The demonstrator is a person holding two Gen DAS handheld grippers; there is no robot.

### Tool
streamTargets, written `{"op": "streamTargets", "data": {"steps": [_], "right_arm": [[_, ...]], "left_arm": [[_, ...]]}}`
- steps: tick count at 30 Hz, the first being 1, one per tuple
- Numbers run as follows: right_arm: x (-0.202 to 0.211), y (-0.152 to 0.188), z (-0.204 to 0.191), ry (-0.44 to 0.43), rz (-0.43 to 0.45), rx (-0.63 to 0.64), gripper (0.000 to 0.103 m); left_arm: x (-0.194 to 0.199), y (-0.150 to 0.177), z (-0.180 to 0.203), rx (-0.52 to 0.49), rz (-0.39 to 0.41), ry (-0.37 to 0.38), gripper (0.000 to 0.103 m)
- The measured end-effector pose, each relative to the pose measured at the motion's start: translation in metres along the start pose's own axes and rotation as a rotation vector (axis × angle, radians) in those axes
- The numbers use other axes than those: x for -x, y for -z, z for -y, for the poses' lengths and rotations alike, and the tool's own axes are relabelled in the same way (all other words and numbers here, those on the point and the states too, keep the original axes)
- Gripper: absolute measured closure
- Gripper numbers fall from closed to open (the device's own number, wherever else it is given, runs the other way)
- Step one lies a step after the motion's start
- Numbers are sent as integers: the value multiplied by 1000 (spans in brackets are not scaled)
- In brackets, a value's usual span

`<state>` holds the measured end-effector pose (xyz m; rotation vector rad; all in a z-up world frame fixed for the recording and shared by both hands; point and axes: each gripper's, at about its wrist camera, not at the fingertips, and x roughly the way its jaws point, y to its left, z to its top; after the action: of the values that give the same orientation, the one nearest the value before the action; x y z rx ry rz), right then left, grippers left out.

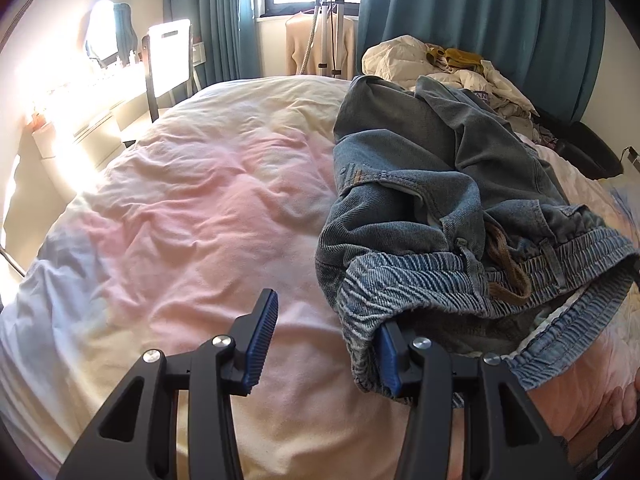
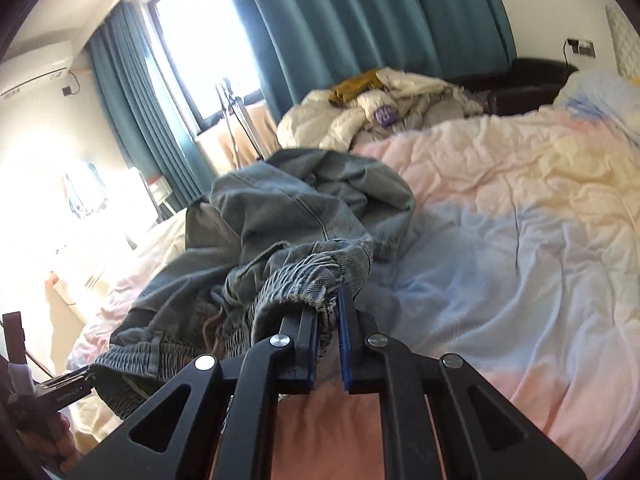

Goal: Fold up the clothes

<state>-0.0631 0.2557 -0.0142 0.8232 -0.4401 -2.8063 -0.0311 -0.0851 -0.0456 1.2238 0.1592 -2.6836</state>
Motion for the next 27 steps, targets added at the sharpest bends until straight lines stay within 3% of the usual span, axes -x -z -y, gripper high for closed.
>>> {"op": "streamTargets", "data": {"steps": [3, 7, 14, 16, 22, 27], "right_arm": [[3, -6, 1, 39, 40, 6, 96], [-11, -5, 16, 92, -15, -35, 96], [-26, -2, 28, 101, -55, -62, 96], [-28, -4, 27, 100, -52, -55, 96], [-26, -18, 25, 65, -28, -68, 96], [-11, -58, 19, 5, 26, -38, 96]], "left_arm": [[-1, 6, 6, -27, -14, 2, 56], [-4, 9, 14, -58, -31, 13, 60], [-11, 13, 25, -101, -62, 43, 91], [-9, 14, 27, -104, -54, 46, 93], [18, 13, 37, -102, 20, 173, 94], [46, 13, 49, -102, 88, 300, 95]]}}
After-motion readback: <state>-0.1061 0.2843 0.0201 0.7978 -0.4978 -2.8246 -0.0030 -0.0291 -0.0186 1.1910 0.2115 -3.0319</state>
